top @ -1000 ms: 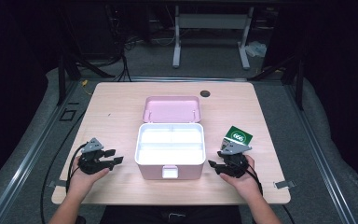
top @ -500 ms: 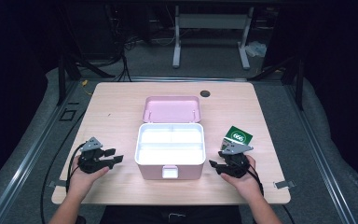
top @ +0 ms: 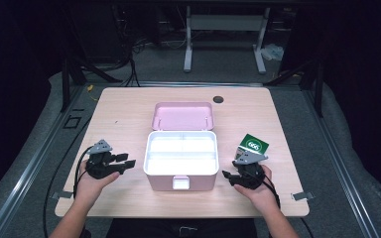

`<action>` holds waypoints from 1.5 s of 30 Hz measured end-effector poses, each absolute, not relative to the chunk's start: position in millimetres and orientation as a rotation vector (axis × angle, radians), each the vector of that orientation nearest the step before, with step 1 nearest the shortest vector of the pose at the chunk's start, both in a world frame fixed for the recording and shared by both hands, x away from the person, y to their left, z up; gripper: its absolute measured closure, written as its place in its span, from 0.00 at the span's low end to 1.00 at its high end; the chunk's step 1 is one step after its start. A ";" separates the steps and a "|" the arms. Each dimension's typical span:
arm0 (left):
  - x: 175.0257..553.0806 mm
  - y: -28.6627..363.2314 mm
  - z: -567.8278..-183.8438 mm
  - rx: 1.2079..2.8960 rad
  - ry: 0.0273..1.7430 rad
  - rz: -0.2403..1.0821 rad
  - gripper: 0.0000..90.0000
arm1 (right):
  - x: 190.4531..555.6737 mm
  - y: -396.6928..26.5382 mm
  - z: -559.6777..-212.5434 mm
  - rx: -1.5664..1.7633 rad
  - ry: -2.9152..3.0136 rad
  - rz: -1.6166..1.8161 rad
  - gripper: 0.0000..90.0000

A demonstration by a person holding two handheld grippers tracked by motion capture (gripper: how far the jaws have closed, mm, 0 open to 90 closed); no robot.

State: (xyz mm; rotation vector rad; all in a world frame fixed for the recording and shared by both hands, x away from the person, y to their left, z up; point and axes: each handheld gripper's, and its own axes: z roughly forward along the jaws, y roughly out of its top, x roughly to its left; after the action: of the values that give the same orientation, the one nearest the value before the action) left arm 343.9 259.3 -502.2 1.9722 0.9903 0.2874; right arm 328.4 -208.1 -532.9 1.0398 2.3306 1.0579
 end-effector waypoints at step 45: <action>362.3 214.7 -436.3 1.984 0.838 0.270 0.54 | 328.5 -210.3 -533.6 1.052 2.332 1.074 0.48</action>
State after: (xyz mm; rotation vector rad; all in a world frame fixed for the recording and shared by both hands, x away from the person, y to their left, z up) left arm 362.3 214.7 -436.3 1.9840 0.8383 0.2703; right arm 328.5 -210.3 -533.6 1.0524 2.3317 1.0740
